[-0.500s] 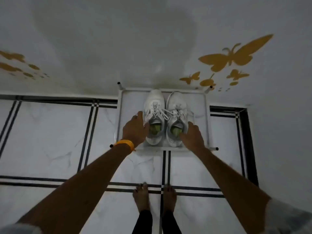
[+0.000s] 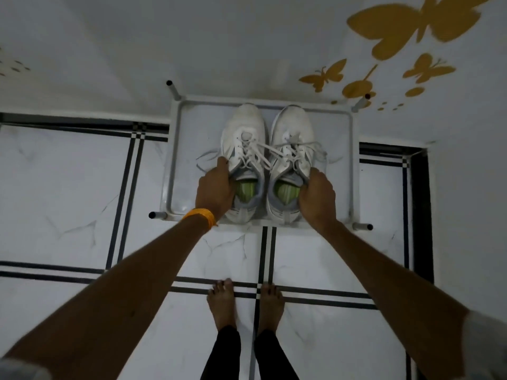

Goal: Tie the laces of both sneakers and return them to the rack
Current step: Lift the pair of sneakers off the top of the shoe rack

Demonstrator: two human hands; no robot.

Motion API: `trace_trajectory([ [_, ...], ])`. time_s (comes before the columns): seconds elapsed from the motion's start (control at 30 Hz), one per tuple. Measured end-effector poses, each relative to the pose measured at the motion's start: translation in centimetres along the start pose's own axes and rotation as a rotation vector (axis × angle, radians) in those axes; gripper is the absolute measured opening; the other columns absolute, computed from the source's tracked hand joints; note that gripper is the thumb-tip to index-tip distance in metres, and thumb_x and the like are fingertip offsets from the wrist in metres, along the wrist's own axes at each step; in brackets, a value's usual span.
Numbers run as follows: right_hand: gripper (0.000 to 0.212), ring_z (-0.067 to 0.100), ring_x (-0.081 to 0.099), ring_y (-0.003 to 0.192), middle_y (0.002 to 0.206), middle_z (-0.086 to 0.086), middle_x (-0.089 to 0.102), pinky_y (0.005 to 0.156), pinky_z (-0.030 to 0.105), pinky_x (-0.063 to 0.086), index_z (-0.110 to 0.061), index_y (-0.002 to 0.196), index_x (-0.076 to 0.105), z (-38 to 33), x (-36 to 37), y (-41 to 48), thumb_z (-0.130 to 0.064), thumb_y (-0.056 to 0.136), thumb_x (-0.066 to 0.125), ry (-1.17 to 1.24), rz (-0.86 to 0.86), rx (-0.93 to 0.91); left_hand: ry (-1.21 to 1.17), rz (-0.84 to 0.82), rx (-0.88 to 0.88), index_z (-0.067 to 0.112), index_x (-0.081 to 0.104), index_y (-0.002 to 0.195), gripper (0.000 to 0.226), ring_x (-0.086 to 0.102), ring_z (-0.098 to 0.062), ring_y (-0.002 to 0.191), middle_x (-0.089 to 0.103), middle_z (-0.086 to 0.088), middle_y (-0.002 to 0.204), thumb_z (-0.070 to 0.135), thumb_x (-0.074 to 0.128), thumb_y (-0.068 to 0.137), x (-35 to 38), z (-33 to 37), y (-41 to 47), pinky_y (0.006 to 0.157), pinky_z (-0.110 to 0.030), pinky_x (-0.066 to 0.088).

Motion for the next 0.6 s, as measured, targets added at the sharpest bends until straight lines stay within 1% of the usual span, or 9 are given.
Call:
trace_trajectory([
  [0.07, 0.027, 0.032, 0.061, 0.098, 0.110, 0.017, 0.061, 0.084, 0.039, 0.049, -0.003, 0.122, 0.053, -0.6, -1.1, -2.1, -0.008, 0.097, 0.043, 0.042, 0.009, -0.020, -0.011, 0.004, -0.009, 0.005, 0.044, 0.122, 0.032, 0.064, -0.045, 0.087, 0.068, -0.023, 0.099, 0.008, 0.045, 0.090, -0.9, 0.7, -2.2, 0.073, -0.044, 0.050],
  [0.13, 0.029, 0.030, 0.061, 0.098, 0.111, 0.015, 0.061, 0.085, 0.041, 0.052, -0.004, 0.125, 0.051, -1.1, -2.1, -5.2, -0.009, 0.098, 0.043, 0.080, 0.002, -0.052, -0.038, 0.008, -0.012, 0.006, 0.043, 0.119, 0.027, 0.065, -0.043, 0.085, 0.069, -0.021, 0.098, 0.011, 0.044, 0.092, -2.0, 1.4, -5.1, 0.071, -0.043, 0.051],
  [0.2, 0.032, 0.027, 0.061, 0.100, 0.113, 0.014, 0.060, 0.085, 0.037, 0.052, -0.006, 0.129, 0.050, -1.2, -3.4, -8.8, -0.009, 0.098, 0.044, 0.132, -0.010, -0.077, -0.095, 0.007, -0.008, 0.010, 0.042, 0.116, 0.023, 0.067, -0.037, 0.085, 0.069, -0.017, 0.098, 0.018, 0.043, 0.095, -3.5, 2.1, -8.5, 0.073, -0.045, 0.057],
  [0.27, 0.037, 0.025, 0.060, 0.106, 0.120, 0.012, 0.059, 0.088, 0.031, 0.049, -0.007, 0.135, 0.047, -0.8, -4.3, -12.3, -0.009, 0.098, 0.044, 0.158, -0.027, -0.091, -0.157, 0.013, -0.006, 0.012, 0.042, 0.117, 0.023, 0.068, -0.031, 0.083, 0.069, -0.013, 0.098, 0.020, 0.043, 0.096, -4.6, 2.6, -11.7, 0.074, -0.045, 0.059],
  [0.33, 0.040, 0.023, 0.059, 0.111, 0.126, 0.009, 0.057, 0.090, 0.025, 0.045, -0.009, 0.139, 0.044, 0.0, -4.7, -16.1, -0.011, 0.099, 0.044, 0.172, -0.043, -0.091, -0.177, 0.036, -0.002, 0.011, 0.043, 0.121, 0.025, 0.066, -0.024, 0.078, 0.069, -0.010, 0.096, 0.017, 0.043, 0.097, -5.2, 2.4, -15.0, 0.071, -0.036, 0.056],
  [0.37, 0.040, 0.021, 0.059, 0.112, 0.127, 0.008, 0.057, 0.090, 0.023, 0.042, -0.010, 0.139, 0.044, 0.4, -4.6, -17.8, -0.011, 0.099, 0.045, 0.178, -0.047, -0.084, -0.174, 0.045, 0.006, 0.010, 0.043, 0.124, 0.028, 0.063, -0.021, 0.077, 0.068, -0.008, 0.096, 0.014, 0.043, 0.097, -5.4, 2.5, -16.7, 0.070, -0.031, 0.053],
  [0.43, 0.040, 0.021, 0.059, 0.110, 0.123, 0.007, 0.058, 0.088, 0.021, 0.040, -0.012, 0.138, 0.045, 1.6, -3.9, -20.9, -0.012, 0.099, 0.045, 0.197, -0.030, -0.061, -0.200, 0.061, 0.012, 0.011, 0.042, 0.131, 0.033, 0.063, -0.019, 0.080, 0.067, -0.006, 0.099, 0.013, 0.044, 0.097, -5.1, 1.9, -19.9, 0.072, -0.027, 0.052],
  [0.53, 0.036, 0.022, 0.059, 0.106, 0.119, 0.008, 0.059, 0.088, 0.024, 0.041, -0.011, 0.135, 0.047, 3.0, -2.4, -25.1, -0.012, 0.099, 0.044, 0.184, 0.004, -0.064, -0.233, 0.049, 0.030, 0.012, 0.041, 0.131, 0.033, 0.064, -0.020, 0.082, 0.068, -0.007, 0.102, 0.015, 0.044, 0.098, -3.6, 0.2, -24.2, 0.076, -0.030, 0.055],
  [0.6, 0.032, 0.022, 0.059, 0.102, 0.115, 0.010, 0.059, 0.090, 0.030, 0.046, -0.010, 0.129, 0.050, 4.5, -0.4, -29.2, -0.009, 0.098, 0.043, 0.174, 0.014, -0.065, -0.213, 0.041, 0.031, 0.012, 0.042, 0.127, 0.029, 0.066, -0.024, 0.083, 0.068, -0.009, 0.101, 0.018, 0.043, 0.099, -1.9, -2.1, -28.1, 0.078, -0.038, 0.058],
])
Point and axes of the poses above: each hand's wrist, its own y-axis towards the middle knuckle, its own x-axis out of the palm, z = x × y, the point moved 10 cm from there along y, towards the middle knuckle
